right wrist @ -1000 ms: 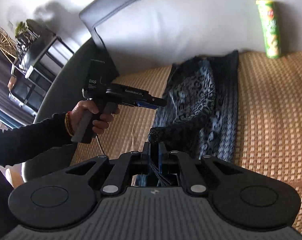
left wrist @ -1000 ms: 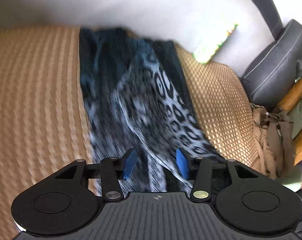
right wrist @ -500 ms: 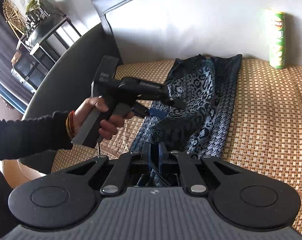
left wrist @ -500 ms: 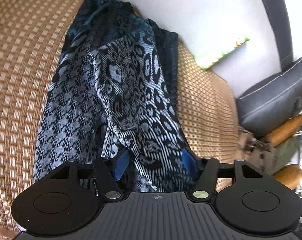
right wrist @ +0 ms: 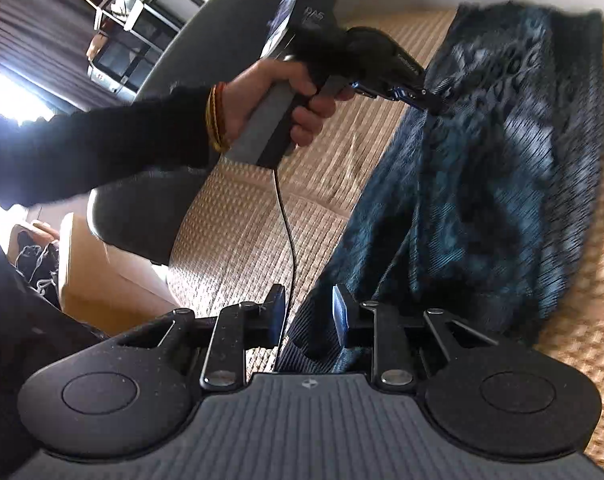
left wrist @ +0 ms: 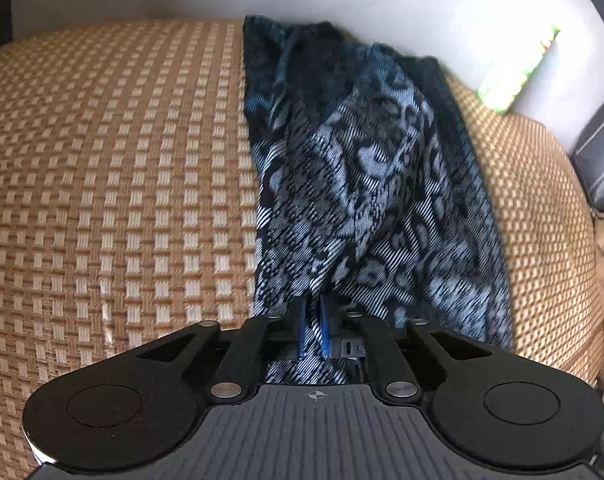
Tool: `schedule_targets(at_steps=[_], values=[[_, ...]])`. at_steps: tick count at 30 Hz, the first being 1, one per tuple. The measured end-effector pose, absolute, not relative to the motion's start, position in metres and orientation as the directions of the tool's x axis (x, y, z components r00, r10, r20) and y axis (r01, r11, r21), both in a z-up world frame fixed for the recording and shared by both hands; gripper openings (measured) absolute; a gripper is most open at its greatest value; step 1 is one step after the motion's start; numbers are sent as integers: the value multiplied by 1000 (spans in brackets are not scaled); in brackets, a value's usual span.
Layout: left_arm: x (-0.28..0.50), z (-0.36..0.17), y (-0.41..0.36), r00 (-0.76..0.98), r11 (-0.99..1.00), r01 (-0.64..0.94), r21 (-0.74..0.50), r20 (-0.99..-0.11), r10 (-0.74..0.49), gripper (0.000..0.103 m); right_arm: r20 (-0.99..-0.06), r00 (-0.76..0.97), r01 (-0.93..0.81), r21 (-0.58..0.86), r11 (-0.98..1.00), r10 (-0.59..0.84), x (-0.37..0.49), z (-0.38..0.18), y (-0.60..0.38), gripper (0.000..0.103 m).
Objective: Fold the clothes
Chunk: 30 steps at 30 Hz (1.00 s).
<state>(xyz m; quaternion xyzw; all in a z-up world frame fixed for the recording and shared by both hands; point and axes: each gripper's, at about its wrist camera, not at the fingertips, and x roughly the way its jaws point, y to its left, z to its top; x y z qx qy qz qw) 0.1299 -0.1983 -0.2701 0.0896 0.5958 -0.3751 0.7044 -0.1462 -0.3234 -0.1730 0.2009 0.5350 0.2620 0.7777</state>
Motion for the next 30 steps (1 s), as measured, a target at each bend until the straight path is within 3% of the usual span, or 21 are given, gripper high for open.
schedule_targets(at_steps=[2,4,7,19,22,23,26,30], values=[[129,-267,-194,19,699,639,-321,-902,-432,25,-763,347,-146,530,835,545,-145,-181,-335,31],[129,-266,-195,12,696,637,-330,-899,-437,26,-793,415,-60,466,883,447,-143,-190,-355,41],[126,-267,-197,9,685,654,-321,-903,-430,31,-831,435,25,395,919,345,-137,-208,-381,42],[152,-248,-204,85,730,610,-307,-891,-446,43,-897,319,53,340,939,307,-137,-262,-376,42],[170,-246,-223,116,752,583,-307,-885,-451,44,-889,312,67,373,926,335,-139,-267,-376,36],[176,-245,-230,126,759,574,-307,-883,-452,44,-888,312,67,376,924,339,-139,-267,-376,25],[189,-251,-254,125,778,546,-312,-887,-444,44,-883,315,73,388,919,347,-137,-266,-377,13],[194,-262,-273,124,791,547,-275,-907,-402,44,-879,325,87,396,914,350,-137,-265,-384,12]])
